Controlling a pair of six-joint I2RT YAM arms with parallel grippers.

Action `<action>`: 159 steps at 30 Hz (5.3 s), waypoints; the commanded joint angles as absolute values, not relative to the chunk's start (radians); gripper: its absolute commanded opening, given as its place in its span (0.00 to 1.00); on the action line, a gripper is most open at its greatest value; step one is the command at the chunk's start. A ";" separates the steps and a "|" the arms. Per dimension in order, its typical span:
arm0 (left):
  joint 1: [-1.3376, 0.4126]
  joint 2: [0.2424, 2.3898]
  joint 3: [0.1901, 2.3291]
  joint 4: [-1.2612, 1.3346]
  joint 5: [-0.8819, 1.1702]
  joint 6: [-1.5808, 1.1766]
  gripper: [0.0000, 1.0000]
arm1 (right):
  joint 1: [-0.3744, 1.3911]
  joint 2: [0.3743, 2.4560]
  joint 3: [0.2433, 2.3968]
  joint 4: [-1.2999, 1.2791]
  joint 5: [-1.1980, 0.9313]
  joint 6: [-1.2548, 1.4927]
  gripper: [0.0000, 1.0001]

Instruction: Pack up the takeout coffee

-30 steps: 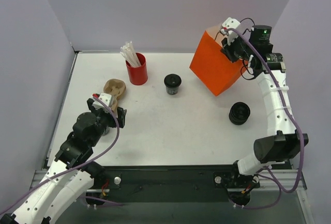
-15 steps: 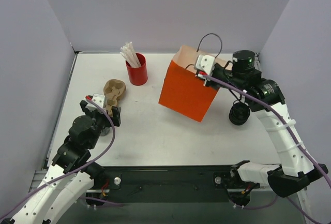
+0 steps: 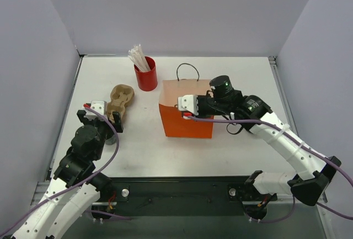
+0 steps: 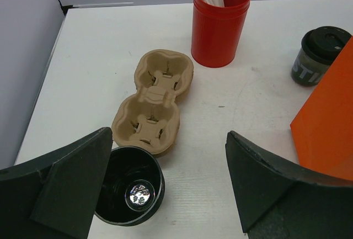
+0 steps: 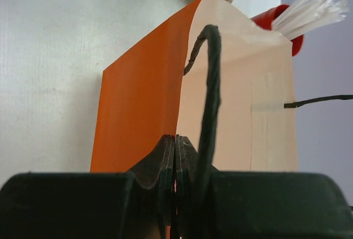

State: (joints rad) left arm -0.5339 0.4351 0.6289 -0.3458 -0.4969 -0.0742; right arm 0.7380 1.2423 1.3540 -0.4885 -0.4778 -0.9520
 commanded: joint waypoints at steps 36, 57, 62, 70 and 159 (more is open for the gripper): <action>-0.505 0.469 0.647 -0.327 -0.463 -0.078 0.94 | 0.670 1.055 1.060 -0.256 -0.680 -0.933 0.40; -0.499 0.670 0.796 -0.345 -0.250 -0.250 0.96 | 0.710 0.896 1.108 -0.192 -0.410 -0.599 0.80; -0.488 0.895 0.962 -0.454 -0.276 -0.195 0.91 | 0.742 0.784 1.071 -0.213 -0.270 -0.355 0.79; -0.226 1.242 1.280 -0.606 -0.050 -0.133 0.71 | 0.752 0.678 0.988 -0.345 -0.101 0.112 0.74; -0.077 1.715 1.370 -0.592 -0.021 0.072 0.39 | 0.765 0.531 0.821 -0.383 -0.149 0.141 0.74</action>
State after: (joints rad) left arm -0.0792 1.7638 1.3285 -0.5766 -0.0208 0.0853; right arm 0.7563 0.5320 0.8261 -0.4095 -0.1390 0.1341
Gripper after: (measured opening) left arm 0.458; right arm 0.736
